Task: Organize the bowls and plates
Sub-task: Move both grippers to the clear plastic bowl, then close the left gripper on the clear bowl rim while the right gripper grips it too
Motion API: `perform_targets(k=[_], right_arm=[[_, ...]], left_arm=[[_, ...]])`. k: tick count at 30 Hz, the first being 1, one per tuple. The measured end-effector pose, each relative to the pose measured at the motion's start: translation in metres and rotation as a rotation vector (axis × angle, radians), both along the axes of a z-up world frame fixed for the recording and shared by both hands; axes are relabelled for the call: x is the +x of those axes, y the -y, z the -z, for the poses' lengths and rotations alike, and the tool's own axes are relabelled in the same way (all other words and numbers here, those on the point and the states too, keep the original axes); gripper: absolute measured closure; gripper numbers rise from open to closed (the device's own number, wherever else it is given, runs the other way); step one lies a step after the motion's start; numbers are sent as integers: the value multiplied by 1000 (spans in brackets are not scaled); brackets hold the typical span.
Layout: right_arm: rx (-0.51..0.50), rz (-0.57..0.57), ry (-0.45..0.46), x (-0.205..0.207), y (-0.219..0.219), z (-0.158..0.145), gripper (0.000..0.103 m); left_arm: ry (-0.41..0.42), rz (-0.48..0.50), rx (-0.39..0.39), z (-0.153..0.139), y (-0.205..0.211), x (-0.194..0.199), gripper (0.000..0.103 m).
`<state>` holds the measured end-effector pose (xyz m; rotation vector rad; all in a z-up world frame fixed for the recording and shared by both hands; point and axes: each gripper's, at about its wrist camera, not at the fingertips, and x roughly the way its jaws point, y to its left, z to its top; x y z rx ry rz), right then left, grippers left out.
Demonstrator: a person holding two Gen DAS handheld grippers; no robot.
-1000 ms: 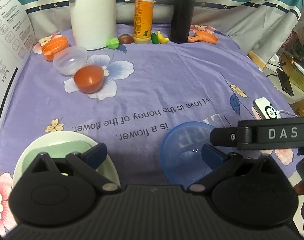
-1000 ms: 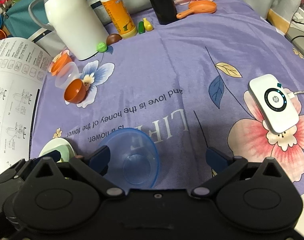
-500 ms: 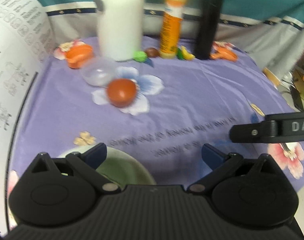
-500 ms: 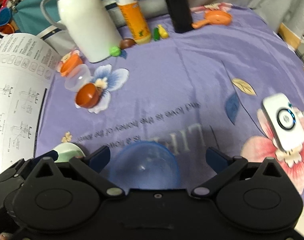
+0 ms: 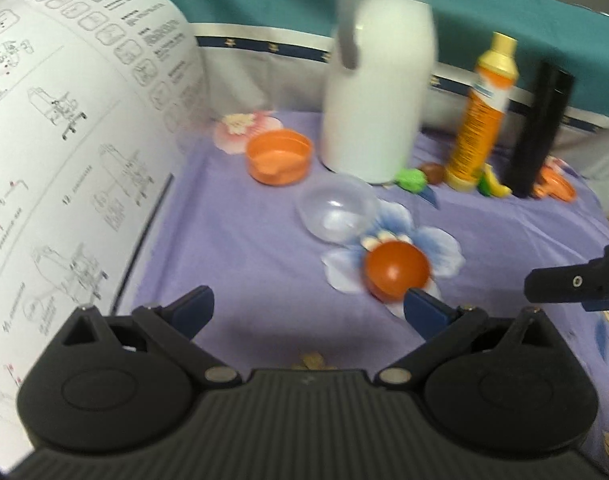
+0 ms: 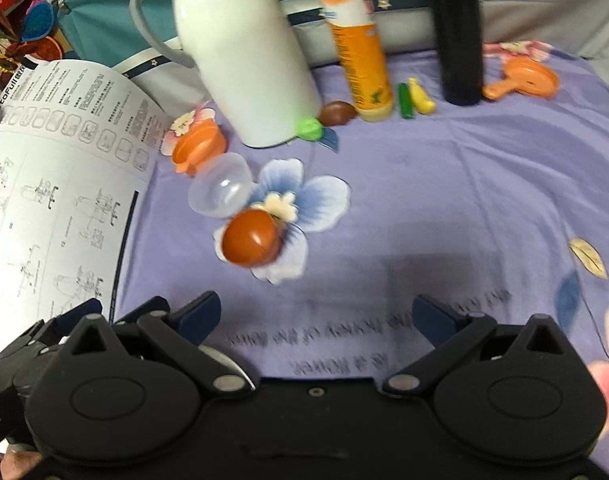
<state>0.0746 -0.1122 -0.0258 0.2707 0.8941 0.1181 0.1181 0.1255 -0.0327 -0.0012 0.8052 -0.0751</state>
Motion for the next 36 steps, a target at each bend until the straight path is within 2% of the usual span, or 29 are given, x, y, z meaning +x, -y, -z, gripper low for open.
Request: perform_targets(k=[8, 13, 15, 16, 22, 24, 27, 31, 33, 35, 36], right_arm=[[11, -41, 8, 67, -34, 0, 0], [43, -35, -19, 110, -43, 11, 2], [54, -32, -35, 126, -45, 17, 13], [59, -38, -43, 134, -47, 21, 13], [61, -37, -68, 170, -58, 38, 37], [61, -48, -75, 180, -63, 43, 49], [70, -60, -82, 191, -69, 49, 61], [80, -76, -94, 202, -77, 59, 71], [87, -82, -94, 204, -80, 62, 80], [87, -90, -101, 206, -84, 65, 92], [82, -95, -96, 205, -86, 65, 94]], left_arm=[[-10, -50, 10, 15, -16, 56, 0], [-35, -51, -7, 28, -14, 91, 0], [-43, -49, -4, 35, -12, 105, 0], [-47, -45, -1, 38, -10, 111, 1], [-81, -27, 3, 55, -2, 137, 11], [-89, -21, 4, 60, 0, 143, 14], [-110, -13, -4, 66, 2, 149, 24], [-135, -11, -27, 73, 4, 156, 37], [-150, -6, -35, 77, 5, 159, 48], [-164, 6, -38, 81, 7, 161, 63], [-166, 12, -35, 82, 9, 161, 68]])
